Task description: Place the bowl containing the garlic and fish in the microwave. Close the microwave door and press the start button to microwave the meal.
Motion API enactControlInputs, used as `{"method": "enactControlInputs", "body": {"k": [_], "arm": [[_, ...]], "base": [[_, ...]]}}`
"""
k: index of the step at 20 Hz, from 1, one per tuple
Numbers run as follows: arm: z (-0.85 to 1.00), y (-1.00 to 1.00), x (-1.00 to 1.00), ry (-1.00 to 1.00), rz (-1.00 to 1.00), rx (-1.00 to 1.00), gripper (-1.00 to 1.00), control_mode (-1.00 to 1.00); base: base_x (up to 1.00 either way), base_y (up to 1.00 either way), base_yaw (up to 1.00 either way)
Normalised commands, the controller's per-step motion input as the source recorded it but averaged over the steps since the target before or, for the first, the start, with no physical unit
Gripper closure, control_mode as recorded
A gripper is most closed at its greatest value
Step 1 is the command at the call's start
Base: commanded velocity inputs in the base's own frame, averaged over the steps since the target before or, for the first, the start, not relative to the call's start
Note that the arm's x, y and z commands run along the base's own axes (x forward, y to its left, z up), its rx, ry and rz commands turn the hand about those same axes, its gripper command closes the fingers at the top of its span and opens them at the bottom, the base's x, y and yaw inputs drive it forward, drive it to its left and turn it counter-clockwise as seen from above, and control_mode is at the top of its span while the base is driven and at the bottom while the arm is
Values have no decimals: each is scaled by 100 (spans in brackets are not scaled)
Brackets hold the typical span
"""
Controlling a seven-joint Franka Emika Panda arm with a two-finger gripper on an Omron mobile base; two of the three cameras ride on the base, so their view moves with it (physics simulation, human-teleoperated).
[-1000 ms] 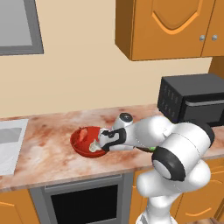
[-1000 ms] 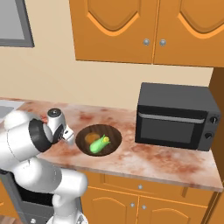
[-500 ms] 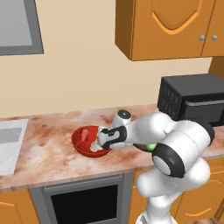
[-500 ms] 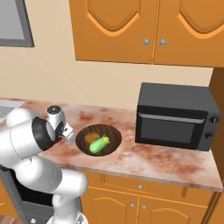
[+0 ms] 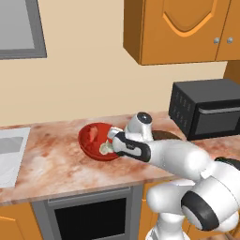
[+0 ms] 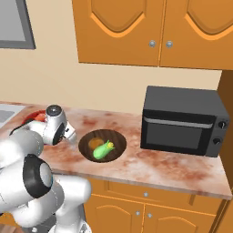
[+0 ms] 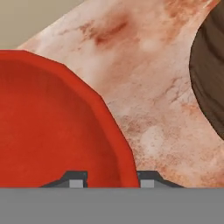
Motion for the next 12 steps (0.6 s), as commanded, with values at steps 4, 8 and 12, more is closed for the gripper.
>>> {"method": "enactControlInputs", "body": {"k": [4, 8, 12], "arm": [[98, -41, -44, -2, 0, 6, 100, -100], [89, -60, -66, 0, 0, -1, 100, -100], [77, -48, -75, 1, -4, -21, 100, -100]], "base": [[0, 0, 0], [0, 0, 0], [0, 0, 0]]}}
